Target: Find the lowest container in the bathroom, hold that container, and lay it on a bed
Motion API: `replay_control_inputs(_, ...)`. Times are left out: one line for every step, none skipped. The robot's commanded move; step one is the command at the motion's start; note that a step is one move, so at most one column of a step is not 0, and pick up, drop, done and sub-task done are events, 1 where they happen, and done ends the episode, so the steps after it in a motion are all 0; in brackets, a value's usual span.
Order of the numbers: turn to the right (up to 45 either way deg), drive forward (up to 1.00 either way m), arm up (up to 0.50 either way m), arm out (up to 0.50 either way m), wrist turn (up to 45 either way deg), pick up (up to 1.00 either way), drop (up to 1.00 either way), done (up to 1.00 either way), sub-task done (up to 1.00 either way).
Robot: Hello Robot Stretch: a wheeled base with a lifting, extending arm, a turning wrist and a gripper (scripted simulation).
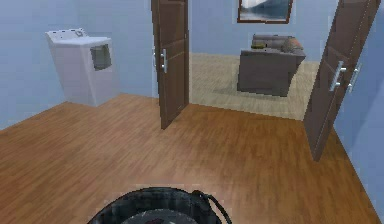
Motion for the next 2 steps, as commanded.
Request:
replay_control_inputs(-45.0, 0.00, 0.00, 0.00, 0.0, 0.00, 0.00, 0.00, 0.00)
replay_control_inputs(-45.0, 0.00, 0.00, 0.00, 0.0, 0.00, 0.00, 0.00, 0.00)
